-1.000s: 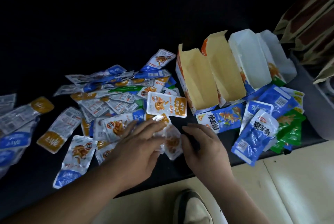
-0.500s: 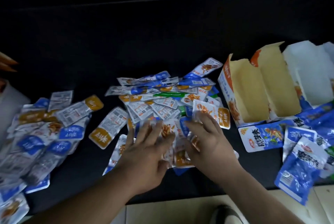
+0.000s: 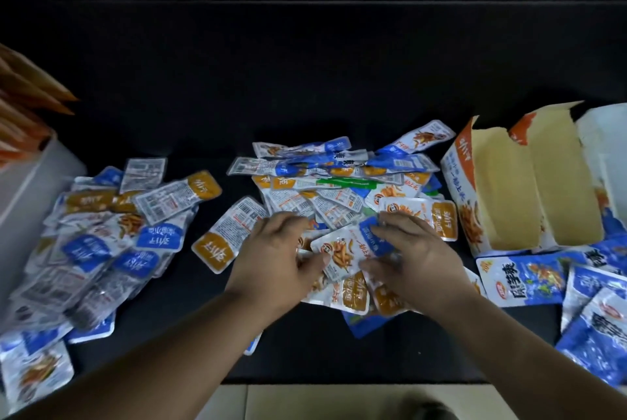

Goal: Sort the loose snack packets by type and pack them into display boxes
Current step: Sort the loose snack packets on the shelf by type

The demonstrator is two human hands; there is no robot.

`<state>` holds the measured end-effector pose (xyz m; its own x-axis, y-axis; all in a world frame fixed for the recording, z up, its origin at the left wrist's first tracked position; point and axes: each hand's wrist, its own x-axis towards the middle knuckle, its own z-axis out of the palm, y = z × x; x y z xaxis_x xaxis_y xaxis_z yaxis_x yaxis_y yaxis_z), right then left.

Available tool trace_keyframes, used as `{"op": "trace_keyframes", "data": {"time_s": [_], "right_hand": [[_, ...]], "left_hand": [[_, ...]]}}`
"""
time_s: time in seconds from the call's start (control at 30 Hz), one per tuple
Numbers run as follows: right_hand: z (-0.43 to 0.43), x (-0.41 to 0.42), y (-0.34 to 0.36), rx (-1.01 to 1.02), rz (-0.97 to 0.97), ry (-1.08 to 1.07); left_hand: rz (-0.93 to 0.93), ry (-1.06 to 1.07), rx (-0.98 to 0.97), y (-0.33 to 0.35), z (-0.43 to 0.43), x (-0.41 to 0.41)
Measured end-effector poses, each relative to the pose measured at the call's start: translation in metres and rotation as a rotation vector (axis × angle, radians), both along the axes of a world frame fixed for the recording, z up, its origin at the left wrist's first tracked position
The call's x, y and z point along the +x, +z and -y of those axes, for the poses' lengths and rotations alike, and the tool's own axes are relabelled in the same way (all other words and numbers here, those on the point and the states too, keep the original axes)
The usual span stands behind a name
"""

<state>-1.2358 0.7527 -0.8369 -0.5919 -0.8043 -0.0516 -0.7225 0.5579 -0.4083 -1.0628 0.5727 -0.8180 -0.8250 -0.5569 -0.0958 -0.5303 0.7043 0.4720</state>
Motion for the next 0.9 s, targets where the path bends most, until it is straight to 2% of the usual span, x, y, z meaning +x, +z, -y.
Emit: {"op": "trace_keyframes", "data": {"time_s": [0.13, 0.2, 0.47, 0.6, 0.73, 0.8, 0.87, 0.9], "right_hand": [[0.004, 0.005, 0.000, 0.014, 0.036, -0.049], [0.004, 0.010, 0.000, -0.004, 0.050, -0.064], [0.011, 0.024, -0.006, -0.086, -0.052, -0.153], [0.013, 0.023, -0.006, -0.177, -0.002, -0.190], [0.016, 0.030, 0.005, -0.417, -0.081, -0.077], [0.020, 0.033, 0.018, -0.396, 0.070, -0.007], [0.027, 0.033, 0.025, -0.262, 0.248, 0.005], [0.030, 0.031, 0.023, -0.201, 0.252, 0.008]], "left_hand": [[0.168, 0.073, -0.001, 0.005, -0.011, -0.016], [0.187, 0.143, 0.108, 0.008, -0.010, -0.021], [0.035, 0.334, 0.626, 0.024, 0.001, -0.020], [-0.101, 0.384, 0.692, 0.035, 0.006, -0.022], [-0.220, 0.431, 0.741, 0.045, 0.016, -0.022], [-0.194, 0.378, 0.737, 0.051, 0.022, -0.019], [-0.202, 0.377, 0.714, 0.056, 0.031, -0.015], [-0.213, 0.394, 0.698, 0.059, 0.036, -0.013]]}}
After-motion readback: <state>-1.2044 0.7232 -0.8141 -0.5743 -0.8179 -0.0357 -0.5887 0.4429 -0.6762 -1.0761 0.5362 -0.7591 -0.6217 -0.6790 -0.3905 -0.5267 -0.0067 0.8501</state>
